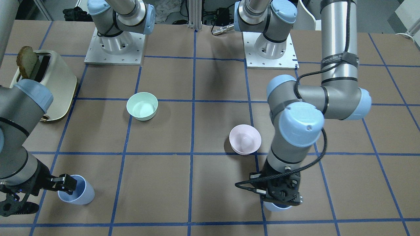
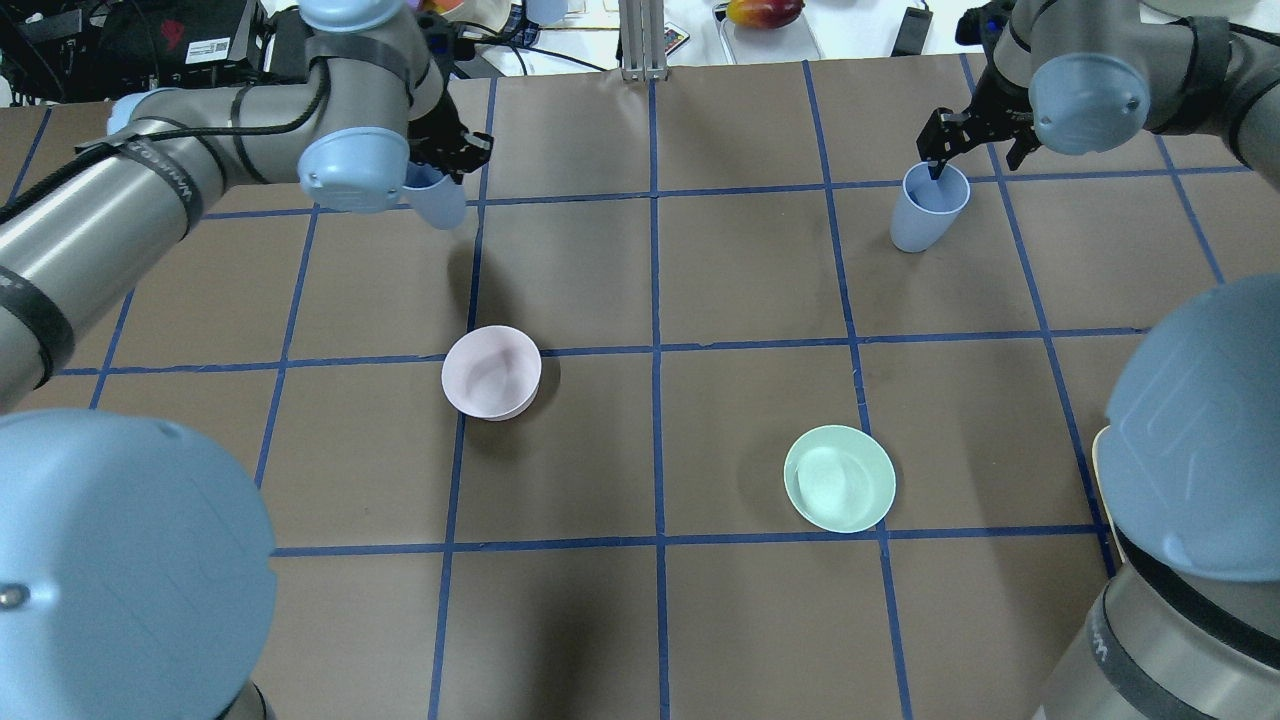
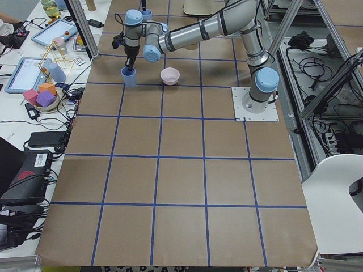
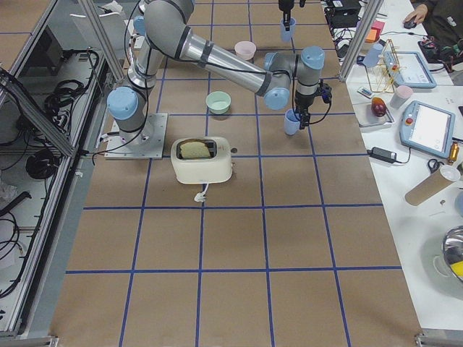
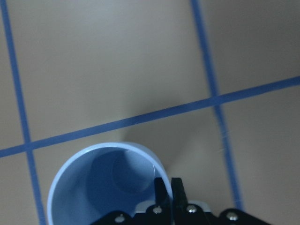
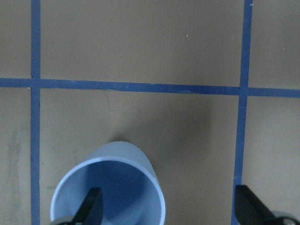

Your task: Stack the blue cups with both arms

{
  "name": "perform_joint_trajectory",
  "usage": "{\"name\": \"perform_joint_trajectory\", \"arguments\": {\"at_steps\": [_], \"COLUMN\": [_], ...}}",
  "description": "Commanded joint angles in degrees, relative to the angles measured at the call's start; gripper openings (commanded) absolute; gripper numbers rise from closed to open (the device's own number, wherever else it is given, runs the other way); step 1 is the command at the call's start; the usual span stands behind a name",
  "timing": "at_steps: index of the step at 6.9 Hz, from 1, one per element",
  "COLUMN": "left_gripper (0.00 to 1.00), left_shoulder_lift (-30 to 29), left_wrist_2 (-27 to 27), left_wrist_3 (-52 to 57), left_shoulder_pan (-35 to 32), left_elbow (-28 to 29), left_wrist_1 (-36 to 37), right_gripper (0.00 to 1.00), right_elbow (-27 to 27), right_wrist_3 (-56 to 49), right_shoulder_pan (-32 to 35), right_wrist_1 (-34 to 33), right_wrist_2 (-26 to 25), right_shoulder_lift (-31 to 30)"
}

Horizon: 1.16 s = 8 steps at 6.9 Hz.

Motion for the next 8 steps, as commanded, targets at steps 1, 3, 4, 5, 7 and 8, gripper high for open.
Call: {"name": "perform_joint_trajectory", "arguments": {"at_steps": [1, 3, 4, 5, 7, 8], "left_gripper": [0.00, 0.00, 0.00, 0.33, 1.00, 1.00], "left_shoulder_lift": [-0.75, -2.93, -3.04, -4.43, -3.32, -0.34], "left_wrist_2": [-4.63, -5.46, -4.85, -4.93, -4.93, -5.19], "left_wrist_3": [-19.77, -20.04, -20.04, -20.56, -21.27, -21.18], "left_shoulder_pan": [-9.51, -14.71, -15.87, -15.88, -15.27, -12.83], "left_elbow": [1.58, 1.41, 0.88, 0.53, 1.31, 2.36], "left_wrist_1": [0.96, 1.58, 0.97, 0.97, 0.27, -5.30], "right_gripper": [1.00, 0.56, 0.37, 0.07, 0.00, 0.00], "right_elbow": [-0.59, -0.16, -0.06, -0.06, -1.03, -1.90], "right_wrist_3": [0.22, 0.74, 0.75, 0.75, 0.83, 0.92], "right_shoulder_pan": [0.00, 0.00, 0.00, 0.00, -0.17, -0.35], "right_wrist_1": [-0.03, 0.32, 0.76, 1.89, 6.63, 8.65], "right_wrist_2": [-0.97, -0.62, -0.88, -0.88, -1.15, -1.06], "right_shoulder_lift": [1.41, 2.12, 2.12, 2.03, 1.42, 0.63]}}
